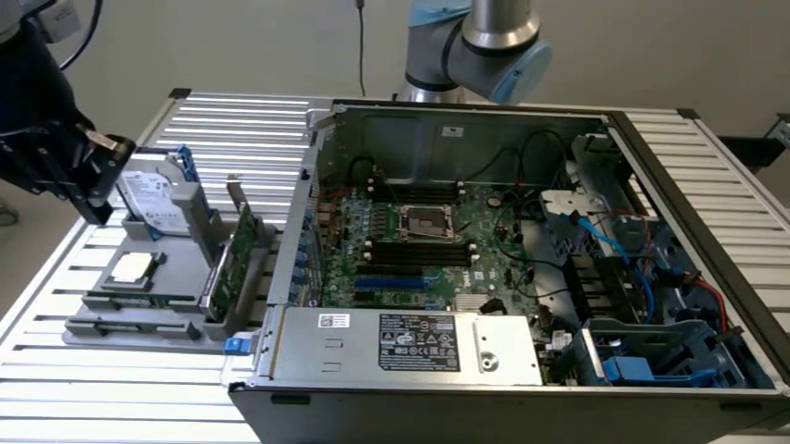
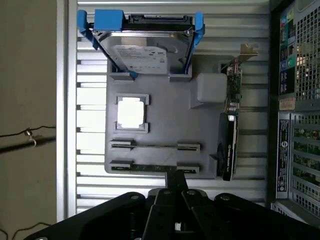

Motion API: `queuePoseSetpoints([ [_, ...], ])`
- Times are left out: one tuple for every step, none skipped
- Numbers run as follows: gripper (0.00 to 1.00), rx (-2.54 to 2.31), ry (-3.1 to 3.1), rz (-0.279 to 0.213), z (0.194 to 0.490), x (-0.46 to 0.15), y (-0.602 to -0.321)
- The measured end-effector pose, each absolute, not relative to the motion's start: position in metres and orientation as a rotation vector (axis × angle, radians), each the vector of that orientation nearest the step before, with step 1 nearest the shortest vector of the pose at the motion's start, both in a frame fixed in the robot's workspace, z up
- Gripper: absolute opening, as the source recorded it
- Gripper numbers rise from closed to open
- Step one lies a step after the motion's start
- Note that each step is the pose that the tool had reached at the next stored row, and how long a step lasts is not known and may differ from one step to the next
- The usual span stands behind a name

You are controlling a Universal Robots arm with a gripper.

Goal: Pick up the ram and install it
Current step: 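Pick up the ram and move it above insertion slot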

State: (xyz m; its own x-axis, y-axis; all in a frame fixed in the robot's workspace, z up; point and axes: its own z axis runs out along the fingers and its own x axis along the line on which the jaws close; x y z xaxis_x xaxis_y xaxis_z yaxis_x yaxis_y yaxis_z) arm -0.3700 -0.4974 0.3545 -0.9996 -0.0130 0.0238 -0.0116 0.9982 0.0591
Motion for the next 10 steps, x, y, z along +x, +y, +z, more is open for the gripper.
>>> queuePoseSetpoints([
  [0.11,0.047,-3.115,-0.092,0.3543,-0.37,-0.4974],
  [0.11,0.075,-3.114,-0.091,0.3541,-0.37,-0.4974],
  [0.11,0.106,-3.113,-0.091,0.3539,-0.37,-0.4974],
  [0.11,0.133,-3.111,-0.091,0.3538,-0.37,-0.4974],
  [0.11,0.162,-3.109,-0.09,0.3536,-0.37,-0.4974],
  [0.11,0.19,-3.107,-0.09,0.3534,-0.37,-0.4974],
  [0.11,0.218,-3.105,-0.089,0.3531,-0.37,-0.4974],
  [0.11,0.245,-3.102,-0.089,0.3529,-0.37,-0.4974],
  [0.11,0.273,-3.099,-0.089,0.3526,-0.37,-0.4974],
  [0.11,0.301,-3.096,-0.088,0.3524,-0.37,-0.4974],
])
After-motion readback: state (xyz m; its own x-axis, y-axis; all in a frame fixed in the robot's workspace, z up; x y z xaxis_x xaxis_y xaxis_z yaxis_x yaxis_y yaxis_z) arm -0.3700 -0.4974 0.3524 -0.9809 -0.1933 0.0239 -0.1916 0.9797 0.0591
